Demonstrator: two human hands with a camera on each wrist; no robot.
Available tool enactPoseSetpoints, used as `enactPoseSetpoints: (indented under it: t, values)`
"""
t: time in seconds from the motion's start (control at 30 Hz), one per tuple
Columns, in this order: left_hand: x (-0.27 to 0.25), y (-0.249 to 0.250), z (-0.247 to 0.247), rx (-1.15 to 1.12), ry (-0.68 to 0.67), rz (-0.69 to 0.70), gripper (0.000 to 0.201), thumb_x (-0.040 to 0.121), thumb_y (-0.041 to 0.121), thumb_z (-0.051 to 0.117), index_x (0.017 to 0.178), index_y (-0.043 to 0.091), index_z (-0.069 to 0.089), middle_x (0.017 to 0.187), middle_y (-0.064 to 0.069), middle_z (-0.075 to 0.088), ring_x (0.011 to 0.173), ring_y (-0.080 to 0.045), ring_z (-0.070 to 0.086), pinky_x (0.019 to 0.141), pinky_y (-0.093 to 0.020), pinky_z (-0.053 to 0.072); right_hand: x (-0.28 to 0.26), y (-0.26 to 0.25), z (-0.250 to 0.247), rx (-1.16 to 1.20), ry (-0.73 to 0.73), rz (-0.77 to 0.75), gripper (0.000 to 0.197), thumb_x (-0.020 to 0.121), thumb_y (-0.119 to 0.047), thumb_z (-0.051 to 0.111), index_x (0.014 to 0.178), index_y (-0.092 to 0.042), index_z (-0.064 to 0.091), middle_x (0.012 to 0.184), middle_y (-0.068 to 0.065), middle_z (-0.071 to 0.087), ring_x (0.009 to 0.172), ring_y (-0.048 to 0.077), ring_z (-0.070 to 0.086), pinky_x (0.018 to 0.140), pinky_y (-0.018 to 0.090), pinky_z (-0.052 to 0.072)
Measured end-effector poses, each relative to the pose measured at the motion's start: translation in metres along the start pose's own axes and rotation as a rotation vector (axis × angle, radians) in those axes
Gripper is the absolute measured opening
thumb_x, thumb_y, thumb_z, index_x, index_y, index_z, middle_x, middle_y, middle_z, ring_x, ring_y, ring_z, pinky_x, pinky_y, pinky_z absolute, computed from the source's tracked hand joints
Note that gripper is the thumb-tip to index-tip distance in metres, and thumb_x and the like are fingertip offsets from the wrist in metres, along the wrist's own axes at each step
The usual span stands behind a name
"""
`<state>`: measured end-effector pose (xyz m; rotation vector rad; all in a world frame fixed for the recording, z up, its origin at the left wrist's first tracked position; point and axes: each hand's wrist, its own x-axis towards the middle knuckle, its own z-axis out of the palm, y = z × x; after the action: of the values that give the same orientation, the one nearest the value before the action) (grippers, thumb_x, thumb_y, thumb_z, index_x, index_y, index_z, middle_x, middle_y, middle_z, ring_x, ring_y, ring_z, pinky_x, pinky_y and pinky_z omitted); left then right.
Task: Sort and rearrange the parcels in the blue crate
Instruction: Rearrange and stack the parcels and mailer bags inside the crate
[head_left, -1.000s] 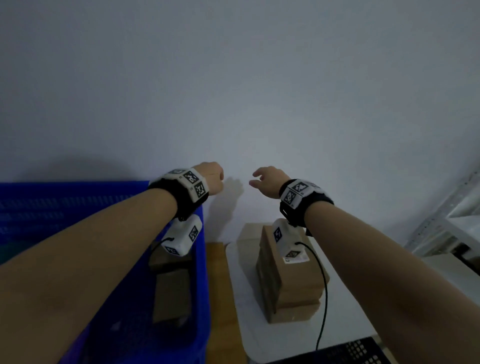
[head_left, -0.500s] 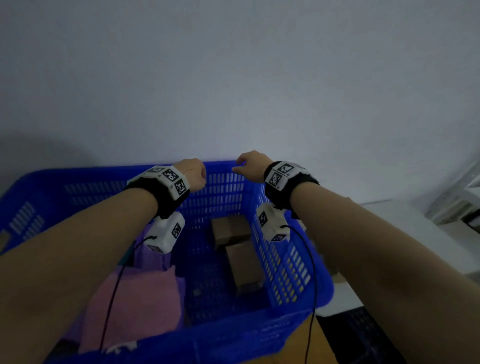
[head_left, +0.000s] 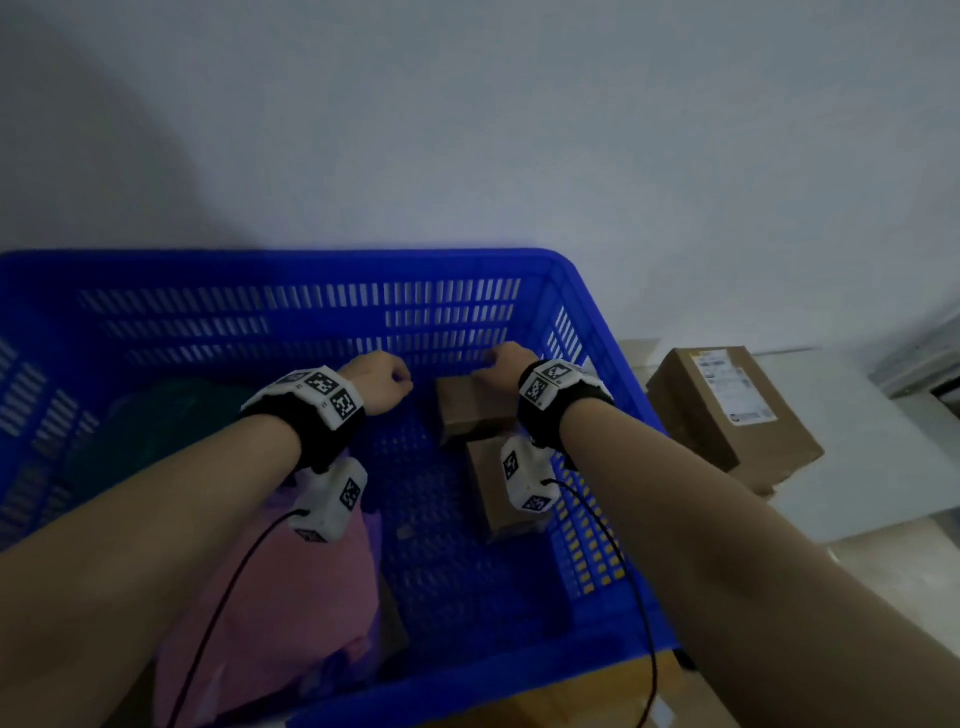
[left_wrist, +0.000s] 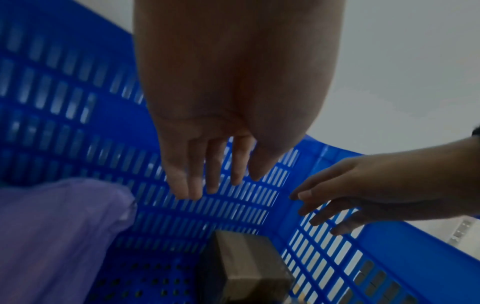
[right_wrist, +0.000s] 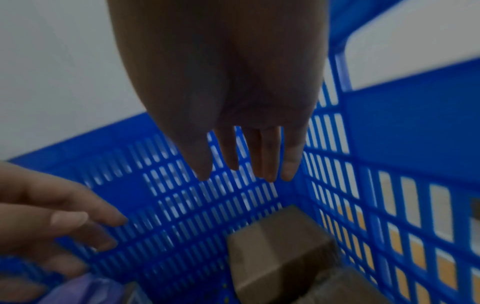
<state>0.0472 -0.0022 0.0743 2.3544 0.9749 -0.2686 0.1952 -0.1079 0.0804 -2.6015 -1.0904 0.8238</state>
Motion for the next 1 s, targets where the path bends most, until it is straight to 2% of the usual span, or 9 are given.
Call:
enactPoseSetpoints:
  t: [0.1,0.23,0.37,0.43,0.53,0.63,0.77,0.9,1.0]
  values:
    - [0.022,-0.005,0.016,-0.055,-0.082,-0.038,0.04,0.099,0.026,0.046,0.134,0.009,0.05,0.138,-0.012,0.051,0.123,-0.027,0.051,0.097,-0.032,0.043,0.02,0.015,0.024,0.031,-0.043,0.07,0.042,0.093,-0.031,0.054,0.124,-0.004,0.057,0.128,0.017,0.058,0.118,0.032,0.056,0.093,0.033,0.044]
    - [0.048,-0.012,0.042,-0.117,-0.199,-0.092,0.048,0.097,0.03,0.049,0.139,0.008,0.044,0.144,-0.012,0.045,0.128,-0.027,0.046,0.102,-0.032,0.04,0.04,0.029,0.053,0.071,-0.078,0.164,0.055,0.091,-0.028,0.057,0.137,-0.002,0.042,0.14,0.019,0.046,0.128,0.033,0.046,0.103,0.035,0.038]
    - [0.07,-0.015,0.065,-0.194,-0.264,-0.184,0.055,0.097,0.031,0.049,0.144,0.007,0.035,0.147,-0.013,0.041,0.129,-0.029,0.046,0.1,-0.031,0.041,0.057,0.034,0.077,0.01,-0.109,0.267,0.079,0.09,-0.036,0.057,0.149,-0.005,0.013,0.154,0.025,0.014,0.142,0.038,0.019,0.116,0.044,0.024]
    - [0.079,-0.015,0.074,-0.227,-0.266,-0.218,0.059,0.097,0.031,0.049,0.147,0.006,0.029,0.151,-0.012,0.035,0.133,-0.027,0.042,0.105,-0.029,0.037,0.063,0.036,0.081,-0.005,-0.078,0.265,0.08,0.09,-0.034,0.057,0.149,-0.005,0.012,0.155,0.025,0.007,0.145,0.038,0.011,0.117,0.046,0.02]
    - [0.09,-0.013,0.083,-0.295,-0.277,-0.243,0.062,0.097,0.028,0.049,0.149,0.006,0.022,0.154,-0.012,0.03,0.137,-0.027,0.037,0.108,-0.028,0.034,0.073,0.041,0.083,0.051,-0.045,0.322,0.069,0.09,-0.024,0.056,0.144,-0.004,0.019,0.154,0.024,0.011,0.143,0.037,0.014,0.116,0.045,0.021]
    - [0.094,-0.013,0.087,-0.363,-0.297,-0.251,0.062,0.097,0.025,0.049,0.15,0.006,0.021,0.155,-0.012,0.028,0.135,-0.027,0.04,0.103,-0.028,0.038,0.076,0.047,0.086,0.098,-0.057,0.38,0.069,0.09,-0.025,0.056,0.144,-0.003,0.019,0.152,0.023,0.015,0.141,0.037,0.021,0.114,0.042,0.023]
    - [0.096,-0.015,0.095,-0.494,-0.344,-0.29,0.058,0.096,0.021,0.051,0.148,0.009,0.027,0.144,-0.015,0.043,0.122,-0.028,0.051,0.097,-0.034,0.045,0.075,0.048,0.087,0.204,-0.025,0.398,0.074,0.086,-0.024,0.058,0.146,-0.007,0.019,0.147,0.022,0.028,0.133,0.038,0.036,0.11,0.042,0.034]
    - [0.094,-0.013,0.094,-0.739,-0.335,-0.383,0.062,0.094,0.02,0.055,0.149,0.012,0.026,0.141,-0.012,0.047,0.119,-0.026,0.052,0.083,-0.035,0.05,0.073,0.041,0.076,0.273,-0.022,0.373,0.061,0.078,-0.021,0.056,0.135,-0.009,0.041,0.133,0.021,0.049,0.119,0.038,0.052,0.1,0.042,0.045]
    - [0.088,-0.017,0.084,-0.803,-0.297,-0.379,0.055,0.094,0.015,0.053,0.146,0.014,0.033,0.139,-0.013,0.048,0.123,-0.028,0.05,0.09,-0.037,0.047,0.066,0.039,0.064,0.302,-0.014,0.324,0.045,0.078,-0.019,0.054,0.121,-0.009,0.058,0.123,0.018,0.06,0.114,0.034,0.058,0.095,0.036,0.048]
